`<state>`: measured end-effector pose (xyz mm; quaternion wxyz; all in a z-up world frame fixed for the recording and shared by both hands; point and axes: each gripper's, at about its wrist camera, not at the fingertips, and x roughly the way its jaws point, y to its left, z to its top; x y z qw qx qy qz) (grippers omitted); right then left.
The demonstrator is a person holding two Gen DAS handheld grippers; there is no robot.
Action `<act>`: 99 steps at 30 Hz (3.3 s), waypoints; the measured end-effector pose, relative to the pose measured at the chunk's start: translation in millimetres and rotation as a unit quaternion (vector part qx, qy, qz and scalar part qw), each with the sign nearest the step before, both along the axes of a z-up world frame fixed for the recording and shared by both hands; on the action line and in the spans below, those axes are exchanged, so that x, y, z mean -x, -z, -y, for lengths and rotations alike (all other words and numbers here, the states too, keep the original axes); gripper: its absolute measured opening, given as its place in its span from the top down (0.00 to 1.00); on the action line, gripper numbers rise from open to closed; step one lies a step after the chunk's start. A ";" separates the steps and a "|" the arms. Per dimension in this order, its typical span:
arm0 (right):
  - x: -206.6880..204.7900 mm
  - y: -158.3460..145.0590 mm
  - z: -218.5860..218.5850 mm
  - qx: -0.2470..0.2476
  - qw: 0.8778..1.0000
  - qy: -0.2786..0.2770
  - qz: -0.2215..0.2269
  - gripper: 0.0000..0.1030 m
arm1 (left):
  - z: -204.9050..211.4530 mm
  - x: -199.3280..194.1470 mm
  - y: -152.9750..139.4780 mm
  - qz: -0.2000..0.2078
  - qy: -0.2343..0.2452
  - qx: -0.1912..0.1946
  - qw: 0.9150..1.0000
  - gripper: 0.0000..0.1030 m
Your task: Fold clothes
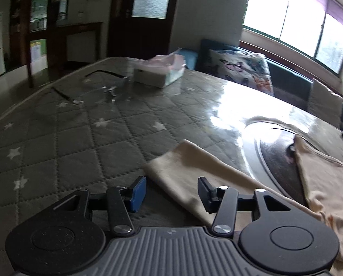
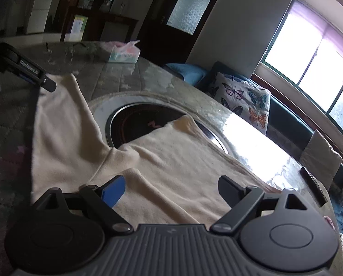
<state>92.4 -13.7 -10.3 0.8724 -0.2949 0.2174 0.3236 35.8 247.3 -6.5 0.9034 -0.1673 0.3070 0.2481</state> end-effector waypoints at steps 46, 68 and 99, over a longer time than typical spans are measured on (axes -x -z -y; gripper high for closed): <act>-16.5 -5.8 141.2 -0.242 0.937 0.115 -0.223 0.61 | 200.8 3.3 -42.4 0.040 0.389 -0.057 0.919 0.48; -4.5 -5.0 106.2 -0.206 0.949 0.109 -0.211 0.96 | 146.0 33.8 -3.0 -0.018 0.301 -0.089 0.949 0.33; -5.8 -5.3 173.6 -0.188 0.947 0.185 -0.184 0.92 | 139.4 50.2 -21.0 -0.039 0.322 -0.156 0.933 0.33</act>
